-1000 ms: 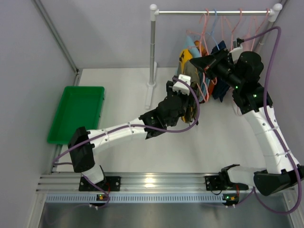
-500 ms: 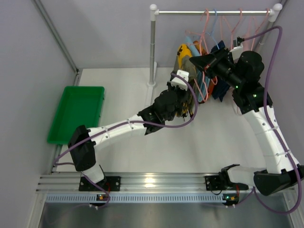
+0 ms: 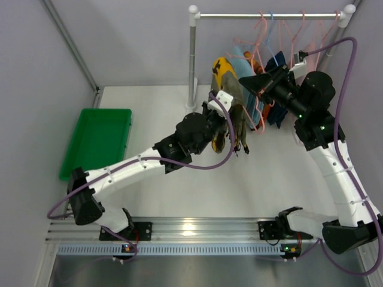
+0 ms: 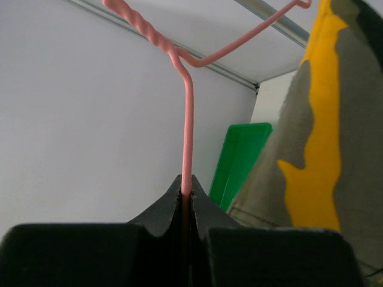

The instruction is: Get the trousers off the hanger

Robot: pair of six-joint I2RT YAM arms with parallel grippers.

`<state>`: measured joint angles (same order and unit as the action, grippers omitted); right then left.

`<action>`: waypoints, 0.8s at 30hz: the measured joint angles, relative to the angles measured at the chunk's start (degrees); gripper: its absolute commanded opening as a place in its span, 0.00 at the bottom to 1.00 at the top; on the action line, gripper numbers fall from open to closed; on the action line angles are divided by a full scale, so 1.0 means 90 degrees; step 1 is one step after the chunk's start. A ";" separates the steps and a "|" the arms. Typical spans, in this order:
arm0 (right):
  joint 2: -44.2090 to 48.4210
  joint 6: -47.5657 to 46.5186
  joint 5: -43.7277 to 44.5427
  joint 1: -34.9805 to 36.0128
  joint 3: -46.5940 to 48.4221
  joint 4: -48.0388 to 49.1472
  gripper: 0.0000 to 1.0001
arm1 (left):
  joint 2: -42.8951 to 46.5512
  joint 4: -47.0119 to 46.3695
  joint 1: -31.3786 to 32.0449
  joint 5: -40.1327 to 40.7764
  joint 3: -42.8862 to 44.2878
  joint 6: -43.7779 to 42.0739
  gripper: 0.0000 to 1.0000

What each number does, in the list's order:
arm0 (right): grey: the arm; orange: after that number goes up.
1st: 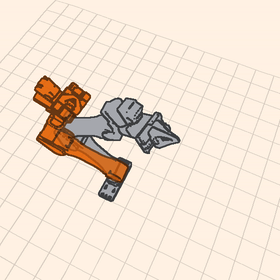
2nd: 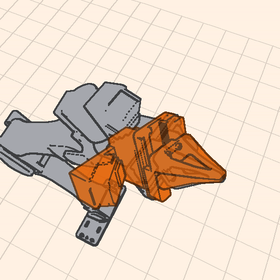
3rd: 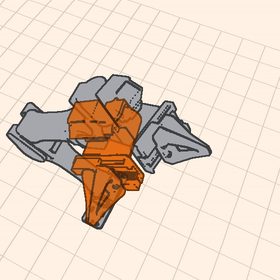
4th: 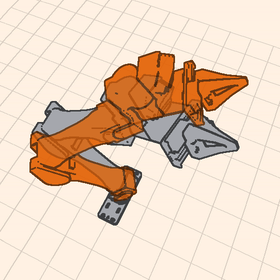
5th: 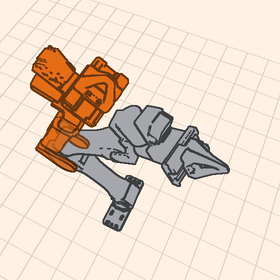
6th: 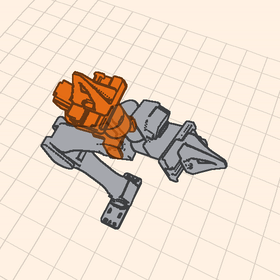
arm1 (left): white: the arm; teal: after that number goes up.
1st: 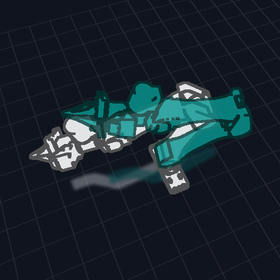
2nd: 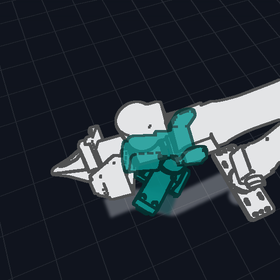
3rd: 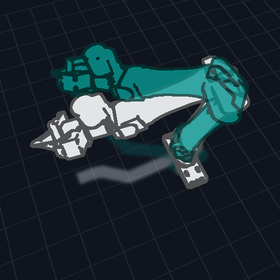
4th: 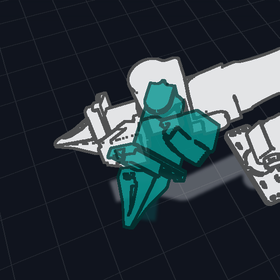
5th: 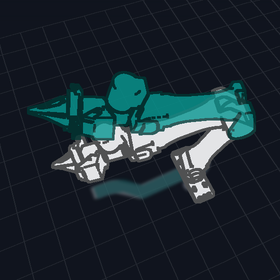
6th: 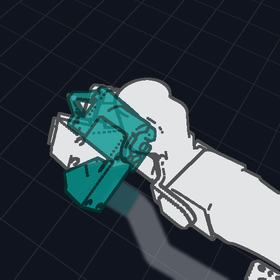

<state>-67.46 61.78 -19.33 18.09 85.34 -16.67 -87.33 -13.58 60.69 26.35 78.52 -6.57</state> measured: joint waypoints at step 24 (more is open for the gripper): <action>0.0398 -0.1574 0.0357 0.0663 -0.1749 0.0546 0.00 | 0.0627 0.1423 0.0168 0.0182 0.3218 -0.1498 0.00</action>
<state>-63.88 47.62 -16.12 24.05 69.60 -11.75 -81.69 -0.78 62.19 27.99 107.48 -20.05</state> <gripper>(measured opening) 0.014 0.197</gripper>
